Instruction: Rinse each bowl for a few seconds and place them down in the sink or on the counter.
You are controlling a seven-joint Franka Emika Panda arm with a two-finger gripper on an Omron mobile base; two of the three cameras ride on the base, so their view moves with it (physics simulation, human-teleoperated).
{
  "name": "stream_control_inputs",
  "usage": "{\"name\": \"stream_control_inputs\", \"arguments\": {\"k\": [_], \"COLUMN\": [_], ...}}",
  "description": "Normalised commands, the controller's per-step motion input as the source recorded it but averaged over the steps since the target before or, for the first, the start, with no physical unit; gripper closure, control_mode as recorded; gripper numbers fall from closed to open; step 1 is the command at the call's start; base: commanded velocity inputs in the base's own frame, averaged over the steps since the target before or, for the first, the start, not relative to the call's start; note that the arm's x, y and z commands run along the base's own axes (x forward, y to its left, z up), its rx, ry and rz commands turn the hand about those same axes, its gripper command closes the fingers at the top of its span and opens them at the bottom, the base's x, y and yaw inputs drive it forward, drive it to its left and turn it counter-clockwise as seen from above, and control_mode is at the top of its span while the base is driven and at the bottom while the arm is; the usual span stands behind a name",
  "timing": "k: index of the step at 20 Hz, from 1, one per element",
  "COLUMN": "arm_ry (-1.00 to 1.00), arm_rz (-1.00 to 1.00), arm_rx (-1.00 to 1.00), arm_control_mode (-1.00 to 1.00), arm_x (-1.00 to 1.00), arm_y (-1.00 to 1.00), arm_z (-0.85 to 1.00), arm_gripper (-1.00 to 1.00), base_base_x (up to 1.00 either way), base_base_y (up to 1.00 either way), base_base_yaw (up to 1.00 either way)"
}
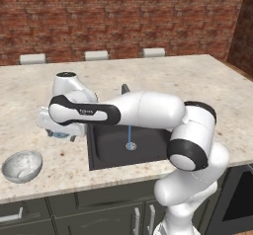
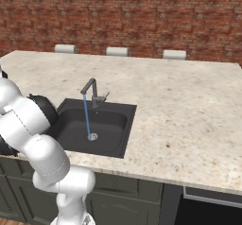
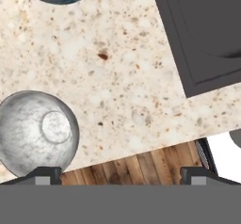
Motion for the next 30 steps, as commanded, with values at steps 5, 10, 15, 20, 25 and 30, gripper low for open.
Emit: {"name": "stream_control_inputs", "arguments": {"k": [5, 10, 15, 20, 25, 30], "arm_ry": [0.0, -0.01, -0.02, -0.04, -0.02, -0.02], "arm_rz": [0.12, 0.11, 0.09, 0.04, 0.03, 0.01], "arm_rx": [-0.07, -0.06, 0.0, 0.0, 0.0, 0.0], "arm_control_mode": [-1.0, -1.0, -1.0, -1.0, -1.0, -1.0], "arm_x": [-0.11, -0.03, -0.01, 0.0, 0.0, 0.0], "arm_y": [0.05, 0.14, 0.13, 0.14, 0.2, 0.18], "arm_z": [-0.02, -0.07, -0.16, -0.17, -0.19, -0.15], "arm_gripper": [-1.0, -1.0, -1.0, -1.0, -1.0, -1.0], "base_base_x": [0.0, 0.0, 0.0, 0.0, 0.0, 0.0], "base_base_y": [0.0, 0.0, 0.0, 0.0, 0.0, 0.0], "base_base_yaw": [0.0, 0.0, 0.0, 0.0, 0.0, 0.0]}}
